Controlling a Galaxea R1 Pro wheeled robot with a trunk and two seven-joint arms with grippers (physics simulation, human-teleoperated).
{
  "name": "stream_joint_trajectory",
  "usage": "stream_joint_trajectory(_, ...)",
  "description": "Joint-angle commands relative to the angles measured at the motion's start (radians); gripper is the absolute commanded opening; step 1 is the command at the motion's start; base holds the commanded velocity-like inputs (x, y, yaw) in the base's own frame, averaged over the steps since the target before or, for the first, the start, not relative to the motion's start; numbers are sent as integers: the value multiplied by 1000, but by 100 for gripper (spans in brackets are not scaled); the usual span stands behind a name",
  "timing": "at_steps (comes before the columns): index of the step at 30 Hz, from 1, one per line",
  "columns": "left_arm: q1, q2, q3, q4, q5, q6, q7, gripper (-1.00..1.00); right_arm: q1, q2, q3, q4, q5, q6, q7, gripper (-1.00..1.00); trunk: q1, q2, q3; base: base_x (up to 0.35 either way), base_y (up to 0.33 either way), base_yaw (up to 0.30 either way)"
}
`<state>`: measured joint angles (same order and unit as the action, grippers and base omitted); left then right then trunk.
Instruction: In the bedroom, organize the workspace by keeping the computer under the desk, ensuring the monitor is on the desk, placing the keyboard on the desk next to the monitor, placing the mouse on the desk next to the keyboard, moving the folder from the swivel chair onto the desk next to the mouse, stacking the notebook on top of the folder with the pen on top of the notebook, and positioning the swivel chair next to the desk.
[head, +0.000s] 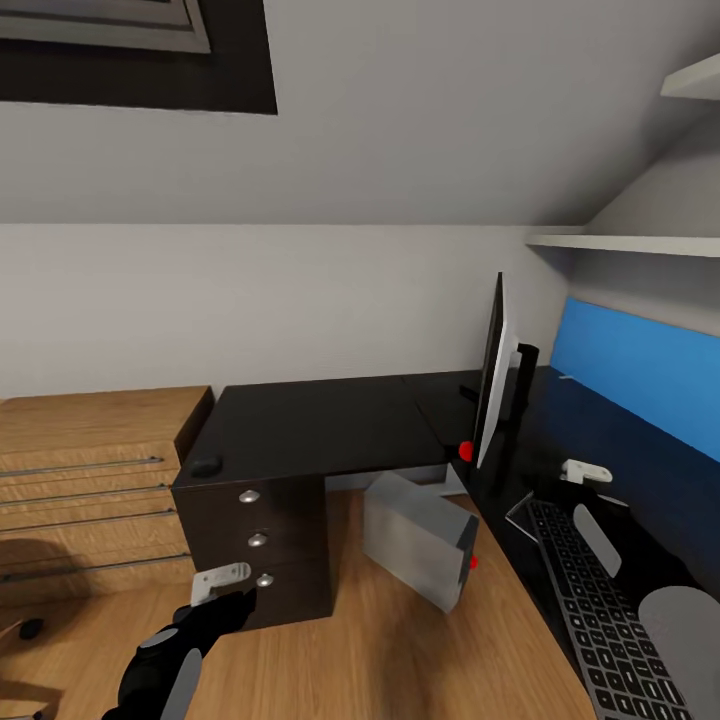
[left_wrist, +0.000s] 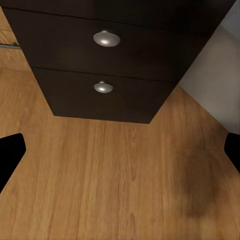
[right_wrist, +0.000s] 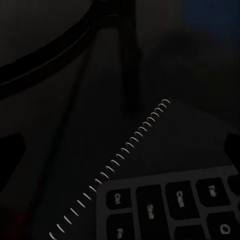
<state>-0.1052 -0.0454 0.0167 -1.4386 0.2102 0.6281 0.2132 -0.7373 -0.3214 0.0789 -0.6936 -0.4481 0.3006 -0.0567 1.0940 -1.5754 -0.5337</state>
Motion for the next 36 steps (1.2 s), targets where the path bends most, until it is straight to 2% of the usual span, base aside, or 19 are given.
stream_joint_trajectory(1,-1,-1,1,-1,11,4,7,100,-1,-2,5,-1,-8,3,-6,100,0,-1,-1,30,-1,0)
stream_joint_trajectory(12,-1,-1,0,-1,11,4,8,100,-1,-2,7,2,-5,3,-6,100,0,-1,-1,165,-16,0)
stream_joint_trajectory(20,-1,-1,-1,-1,10,4,9,100,-1,1,8,42,39,8,-44,100,0,-1,-1,78,-3,0)
stream_joint_trajectory(21,-1,-1,-1,-2,10,4,9,100,-1,2,8,74,46,9,-56,100,0,-1,-1,224,0,0)
stream_joint_trajectory(35,-1,-1,-10,-1,12,4,8,100,-1,2,9,97,55,10,-65,100,0,-1,-1,105,0,0)
stream_joint_trajectory(36,-1,-1,-18,-1,11,4,8,100,-2,2,9,102,67,11,-67,100,0,-1,-1,51,0,0)
